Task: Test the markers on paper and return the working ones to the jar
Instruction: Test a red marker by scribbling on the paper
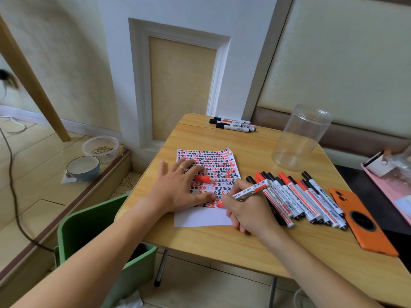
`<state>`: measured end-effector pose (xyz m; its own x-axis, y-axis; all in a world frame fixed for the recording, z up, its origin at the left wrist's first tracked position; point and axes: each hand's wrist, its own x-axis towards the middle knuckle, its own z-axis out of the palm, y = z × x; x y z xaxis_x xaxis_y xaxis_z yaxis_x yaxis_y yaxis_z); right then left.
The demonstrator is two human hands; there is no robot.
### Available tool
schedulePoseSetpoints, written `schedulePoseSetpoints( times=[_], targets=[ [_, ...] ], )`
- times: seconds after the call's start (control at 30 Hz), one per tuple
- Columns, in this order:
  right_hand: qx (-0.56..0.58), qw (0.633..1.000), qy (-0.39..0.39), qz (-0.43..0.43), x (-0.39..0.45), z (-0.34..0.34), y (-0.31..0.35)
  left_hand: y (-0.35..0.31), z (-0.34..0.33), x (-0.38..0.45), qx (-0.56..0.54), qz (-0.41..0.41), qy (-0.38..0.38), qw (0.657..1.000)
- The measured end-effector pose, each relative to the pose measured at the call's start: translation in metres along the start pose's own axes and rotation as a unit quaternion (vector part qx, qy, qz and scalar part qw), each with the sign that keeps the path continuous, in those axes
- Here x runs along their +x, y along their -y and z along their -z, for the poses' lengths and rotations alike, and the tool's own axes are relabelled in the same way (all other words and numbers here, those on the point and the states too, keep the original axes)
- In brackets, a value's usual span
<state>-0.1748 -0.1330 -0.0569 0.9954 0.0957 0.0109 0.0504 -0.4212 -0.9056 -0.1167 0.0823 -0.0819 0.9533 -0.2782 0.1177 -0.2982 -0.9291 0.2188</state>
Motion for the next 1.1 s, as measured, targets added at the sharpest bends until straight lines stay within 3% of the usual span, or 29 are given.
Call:
schedulePoseSetpoints(
  times=[0.5,1.1],
  targets=[
    [0.027,1.000,-0.013,-0.009,0.0002,-0.0002,0.0009,-0.0001,0.0007,0.0005,0.000,-0.002,0.004,1.000],
    [0.017,0.999,0.023,0.017,-0.0006,-0.0007,-0.0024,-0.0011,0.0002,-0.0001,0.001,0.001,0.003,1.000]
  ],
)
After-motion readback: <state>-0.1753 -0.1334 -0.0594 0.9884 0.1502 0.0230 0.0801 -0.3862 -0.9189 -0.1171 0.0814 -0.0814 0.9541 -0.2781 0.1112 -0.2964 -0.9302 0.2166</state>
